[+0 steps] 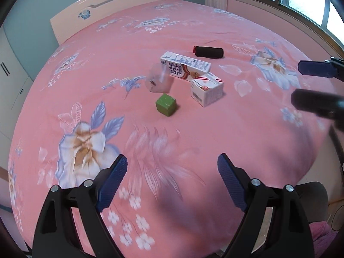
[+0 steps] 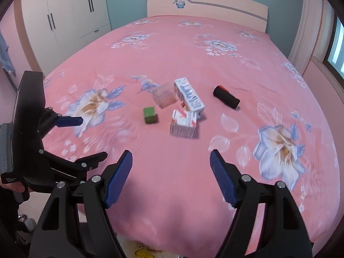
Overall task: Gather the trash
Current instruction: 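Move both open tools back toward the items on the bedspread, then grasp the green cube with the left tool while the right tool grasps the medicine box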
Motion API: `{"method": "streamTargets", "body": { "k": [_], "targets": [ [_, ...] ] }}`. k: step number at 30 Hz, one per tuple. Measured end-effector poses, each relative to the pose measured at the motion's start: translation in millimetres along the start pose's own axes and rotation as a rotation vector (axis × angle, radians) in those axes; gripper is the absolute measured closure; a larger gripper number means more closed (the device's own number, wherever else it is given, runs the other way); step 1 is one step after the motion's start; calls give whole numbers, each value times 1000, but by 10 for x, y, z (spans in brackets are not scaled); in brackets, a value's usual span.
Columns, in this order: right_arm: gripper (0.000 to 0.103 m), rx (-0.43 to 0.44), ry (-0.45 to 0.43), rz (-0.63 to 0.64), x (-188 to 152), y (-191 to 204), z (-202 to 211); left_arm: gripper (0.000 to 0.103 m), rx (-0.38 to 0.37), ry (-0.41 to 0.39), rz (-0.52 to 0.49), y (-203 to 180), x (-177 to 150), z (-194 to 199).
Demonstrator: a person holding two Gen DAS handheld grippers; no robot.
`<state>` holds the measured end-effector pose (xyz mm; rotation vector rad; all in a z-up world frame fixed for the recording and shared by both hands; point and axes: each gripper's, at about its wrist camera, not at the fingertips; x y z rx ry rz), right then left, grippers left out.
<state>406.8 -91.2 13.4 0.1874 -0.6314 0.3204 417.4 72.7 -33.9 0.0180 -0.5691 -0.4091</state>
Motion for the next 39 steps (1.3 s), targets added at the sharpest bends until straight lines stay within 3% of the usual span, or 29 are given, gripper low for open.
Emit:
{"method": "streamTargets", "body": {
  "k": [16,22,26,29,32,36,39],
  "targets": [
    [29,-73,83,-43,311,-128,-1228,15,-82,-32,-63,221,374,-953],
    [29,-57,106,-110,341,-263,-1591,15,-139,-31,-65,231,479,-1247],
    [29,-44,113,-162,356,-360,-1792,16,-124,-17,-66,212,544,-1450],
    [30,-48,117,-175,357,-406,-1905,24,-143,-22,-28,234,590,-1555],
    [47,-25,141,-197,354,-461,-2032,32,-143,-28,-3,241,626,-1608],
    [48,-12,136,-196,372,-506,-2085,58,-154,-29,-12,153,660,-1605],
    [48,-4,136,-183,363,-514,-2061,62,-138,-18,-9,112,664,-1581]
  ]
}}
Point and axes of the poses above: each gripper's, at about its wrist camera, not at the fingertips, and z roughly against the way its jaws point, y to its left, x to its top, and after that the axes turned 3 degrees about x, right-handed
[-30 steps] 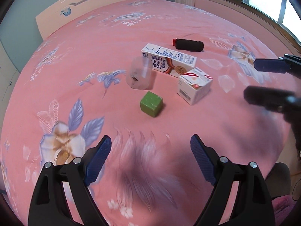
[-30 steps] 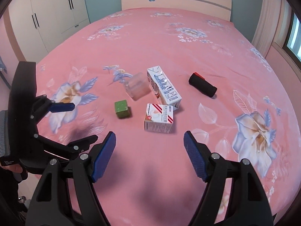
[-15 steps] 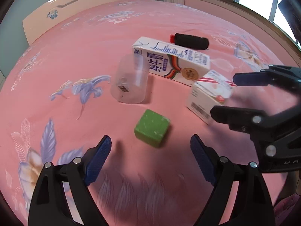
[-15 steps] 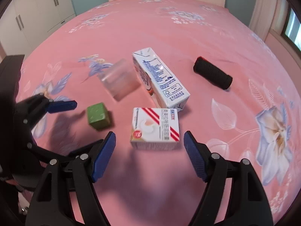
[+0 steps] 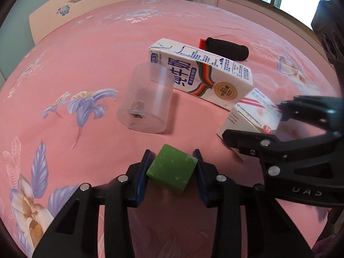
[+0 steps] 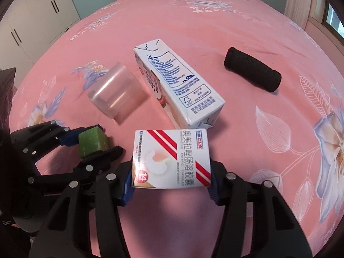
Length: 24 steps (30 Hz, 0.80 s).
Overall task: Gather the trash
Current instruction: 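Grasp the green cube with the left tool while the right tool grasps the medicine box, then carry the green cube and medicine box with both tools over the bin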
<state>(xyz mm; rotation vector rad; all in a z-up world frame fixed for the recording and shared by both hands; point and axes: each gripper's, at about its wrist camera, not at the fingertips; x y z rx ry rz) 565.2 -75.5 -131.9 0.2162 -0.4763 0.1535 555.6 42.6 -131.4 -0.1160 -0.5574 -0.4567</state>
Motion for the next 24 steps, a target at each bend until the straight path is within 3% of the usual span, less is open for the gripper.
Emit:
{"method": "streamTargets", "body": {
  "k": [11,24],
  "targets": [
    [48,-14,-38,37,-124,-29,575,62,56,12,3,-158,-70,440],
    [48,9,-176,92,-401,92,2005,62,140,-59,5,-691,27,1876]
  ]
}}
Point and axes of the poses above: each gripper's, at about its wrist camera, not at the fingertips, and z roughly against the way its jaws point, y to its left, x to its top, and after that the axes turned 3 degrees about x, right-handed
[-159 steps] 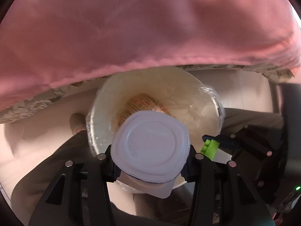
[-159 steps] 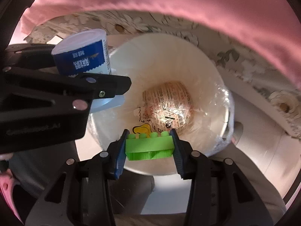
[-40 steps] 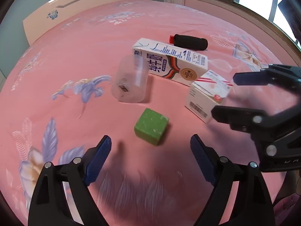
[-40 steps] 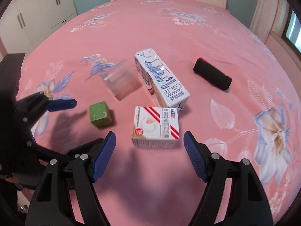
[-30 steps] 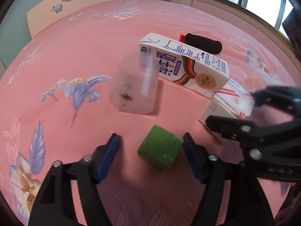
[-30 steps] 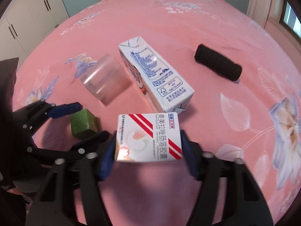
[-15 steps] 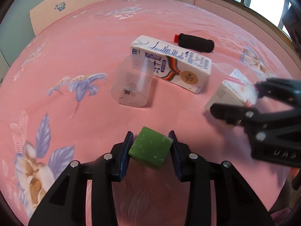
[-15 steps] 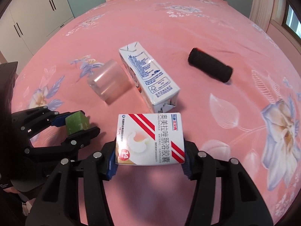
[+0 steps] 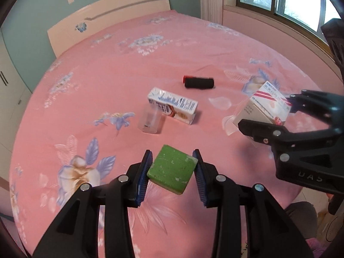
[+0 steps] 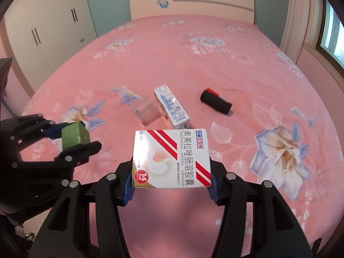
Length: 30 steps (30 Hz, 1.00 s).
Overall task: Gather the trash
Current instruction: 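Carry the green cube and medicine box with both tools over the bin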
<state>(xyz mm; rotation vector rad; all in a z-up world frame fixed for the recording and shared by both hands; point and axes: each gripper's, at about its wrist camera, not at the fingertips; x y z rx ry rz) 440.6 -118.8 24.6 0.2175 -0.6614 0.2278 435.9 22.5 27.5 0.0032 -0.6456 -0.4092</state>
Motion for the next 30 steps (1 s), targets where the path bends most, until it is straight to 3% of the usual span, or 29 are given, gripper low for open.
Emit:
{"method": "streamTargets", "body": {
  "k": [15,20,24,30],
  "targets": [
    [48,33,-124,125,-398,283,1561,62,61,-75,56,-362,-257,1354],
    [48,31,-141,167,-674,368,1934,62,57,-84,81,-480,-477,1651],
    [48,24,-163,203,-899,453,2186,62,109,-107,78,-623,-680,1829],
    [48,35,-160,247,-1239,571,2378,62,112,-98,65,-806,-950,1915]
  ]
}}
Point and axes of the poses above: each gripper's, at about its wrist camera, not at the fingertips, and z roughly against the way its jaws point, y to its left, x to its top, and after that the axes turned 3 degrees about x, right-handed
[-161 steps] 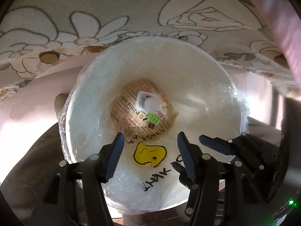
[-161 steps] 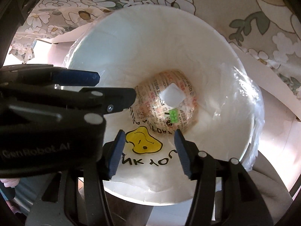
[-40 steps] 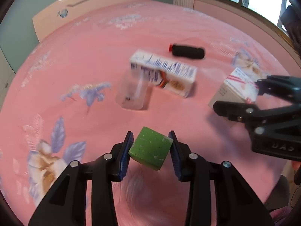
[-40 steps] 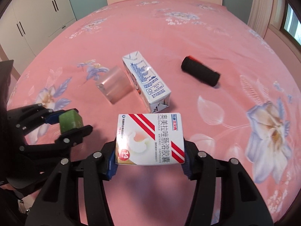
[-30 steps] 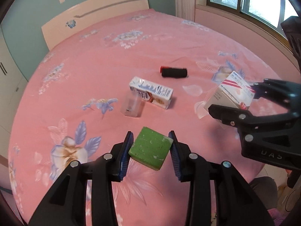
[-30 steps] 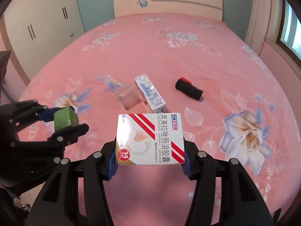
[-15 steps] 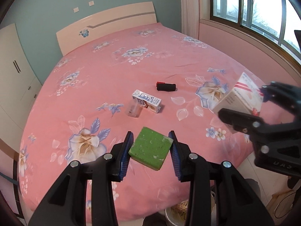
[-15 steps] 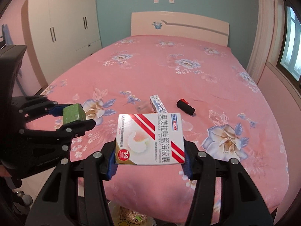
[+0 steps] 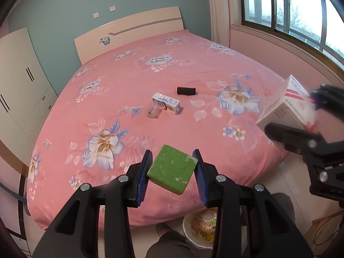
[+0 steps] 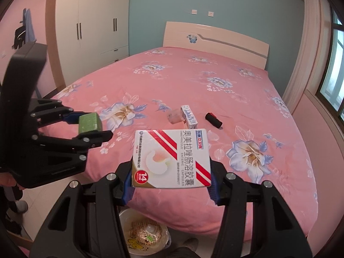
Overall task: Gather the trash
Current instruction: 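Carry the green cube and medicine box with both tools over the bin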
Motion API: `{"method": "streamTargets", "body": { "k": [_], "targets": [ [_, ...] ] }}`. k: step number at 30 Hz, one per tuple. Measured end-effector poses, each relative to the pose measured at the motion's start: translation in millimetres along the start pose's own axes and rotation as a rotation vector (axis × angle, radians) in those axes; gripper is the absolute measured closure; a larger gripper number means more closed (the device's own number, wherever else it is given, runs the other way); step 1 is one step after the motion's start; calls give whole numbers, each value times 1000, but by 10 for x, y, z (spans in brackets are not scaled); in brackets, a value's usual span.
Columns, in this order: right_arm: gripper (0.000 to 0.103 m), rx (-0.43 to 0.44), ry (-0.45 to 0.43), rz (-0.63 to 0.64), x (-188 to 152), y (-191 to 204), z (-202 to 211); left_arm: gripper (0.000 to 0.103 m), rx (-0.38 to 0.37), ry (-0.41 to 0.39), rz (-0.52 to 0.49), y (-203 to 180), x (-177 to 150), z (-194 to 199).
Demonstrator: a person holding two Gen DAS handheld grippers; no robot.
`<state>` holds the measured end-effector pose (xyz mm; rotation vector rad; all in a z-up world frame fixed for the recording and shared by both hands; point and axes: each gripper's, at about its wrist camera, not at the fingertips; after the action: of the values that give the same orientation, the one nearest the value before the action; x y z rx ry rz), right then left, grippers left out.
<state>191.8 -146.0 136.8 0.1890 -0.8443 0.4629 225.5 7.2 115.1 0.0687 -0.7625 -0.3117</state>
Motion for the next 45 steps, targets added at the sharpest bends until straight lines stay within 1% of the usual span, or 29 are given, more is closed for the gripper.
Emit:
{"method": "streamTargets", "body": {
  "k": [2,6,9,17,26,35,45],
  "targets": [
    [48,5,4,3,-89,45,33,62,2,1,-6,-45,-101,30],
    [48,33,31,-2,-289,110,3,62,-21,20,-5,-106,-308,3],
    [48,17,59,19,-437,165,-100,62,-33,39,-3,-155,-473,-76],
    [48,22,147,38,-938,282,-472,62,-65,112,-10,-309,-876,-420],
    [48,60,279,-2,-1498,304,-1002,62,-115,247,10,-447,-1410,-955],
    [48,90,396,-28,-2006,343,-1508,62,-159,343,13,-607,-1768,-1381],
    [48,146,538,-60,-2621,401,-2055,62,-202,475,43,-697,-2214,-1921]
  ]
}}
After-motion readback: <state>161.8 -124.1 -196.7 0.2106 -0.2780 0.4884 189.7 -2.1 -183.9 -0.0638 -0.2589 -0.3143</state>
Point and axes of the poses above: each gripper's, at about its wrist camera, not at the fingertips, and z roughly against the way its jaws point, y to its left, x to its top, and after that the axes turned 3 degrees about x, right-handed
